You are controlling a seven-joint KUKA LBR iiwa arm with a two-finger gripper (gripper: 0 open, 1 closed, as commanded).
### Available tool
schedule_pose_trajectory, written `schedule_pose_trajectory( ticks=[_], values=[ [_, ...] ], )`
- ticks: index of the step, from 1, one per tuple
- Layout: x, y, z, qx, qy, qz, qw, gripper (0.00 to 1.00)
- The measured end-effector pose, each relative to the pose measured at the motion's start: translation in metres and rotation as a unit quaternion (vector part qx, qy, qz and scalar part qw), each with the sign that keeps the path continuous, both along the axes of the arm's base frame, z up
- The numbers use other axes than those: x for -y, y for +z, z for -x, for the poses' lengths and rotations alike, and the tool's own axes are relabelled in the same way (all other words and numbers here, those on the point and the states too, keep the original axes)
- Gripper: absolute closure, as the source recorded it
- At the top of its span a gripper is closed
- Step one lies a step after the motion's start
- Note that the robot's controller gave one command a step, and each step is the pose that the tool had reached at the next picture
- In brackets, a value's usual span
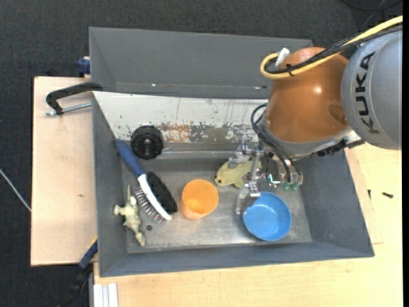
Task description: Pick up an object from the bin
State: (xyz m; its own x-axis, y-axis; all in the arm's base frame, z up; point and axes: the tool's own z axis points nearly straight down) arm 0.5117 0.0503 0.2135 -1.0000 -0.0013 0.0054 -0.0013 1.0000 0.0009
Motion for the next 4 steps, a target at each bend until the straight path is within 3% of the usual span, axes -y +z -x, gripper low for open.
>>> schedule_pose_trajectory(
  ticks=[1, 2, 3, 4],
  values=[
    [0.027, -0.139, -0.056, 0.0058, 0.021, -0.001, 0.9998, 0.00],
    [-0.065, -0.129, -0.072, 0.0077, 0.069, 0.004, 0.9976, 0.00],
    [-0.072, -0.136, -0.050, 0.0076, 0.085, 0.010, 0.9963, 0.00],
    [-0.076, -0.137, -0.048, 0.0056, 0.080, 0.011, 0.9967, 0.00]
  ],
)
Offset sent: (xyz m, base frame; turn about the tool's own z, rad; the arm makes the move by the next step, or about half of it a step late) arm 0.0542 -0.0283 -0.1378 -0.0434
